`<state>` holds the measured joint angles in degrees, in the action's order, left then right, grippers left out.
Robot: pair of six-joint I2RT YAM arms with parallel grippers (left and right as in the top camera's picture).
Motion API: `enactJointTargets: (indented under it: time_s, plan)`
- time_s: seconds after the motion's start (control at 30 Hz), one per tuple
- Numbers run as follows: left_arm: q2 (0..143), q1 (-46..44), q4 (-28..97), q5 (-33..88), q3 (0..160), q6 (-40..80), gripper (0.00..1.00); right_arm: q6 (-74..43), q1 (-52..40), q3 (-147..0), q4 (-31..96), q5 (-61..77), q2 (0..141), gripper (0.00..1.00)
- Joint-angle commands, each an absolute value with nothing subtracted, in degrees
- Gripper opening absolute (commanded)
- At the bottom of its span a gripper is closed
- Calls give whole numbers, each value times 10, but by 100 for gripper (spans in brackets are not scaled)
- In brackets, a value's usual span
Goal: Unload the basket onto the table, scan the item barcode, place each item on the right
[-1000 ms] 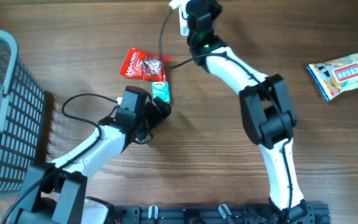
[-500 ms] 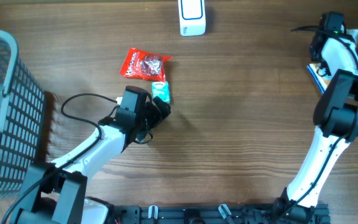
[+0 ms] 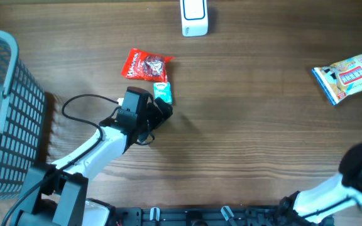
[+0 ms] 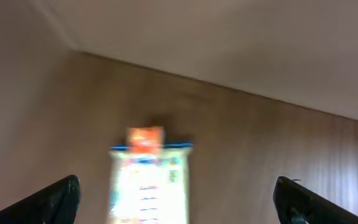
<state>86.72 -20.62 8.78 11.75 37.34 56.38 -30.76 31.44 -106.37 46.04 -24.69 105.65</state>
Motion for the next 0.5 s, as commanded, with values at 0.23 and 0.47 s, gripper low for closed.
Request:
enactJointTargets:
  time_s: [0.23, 0.47]
  plan:
    - [866, -204, 56, 105, 371, 563, 100, -145, 191, -968, 485, 400, 1036, 100]
    - [869, -180, -7, 46, 371, 469, 100, -188, -16, -750, 319, 310, 1044, 100]
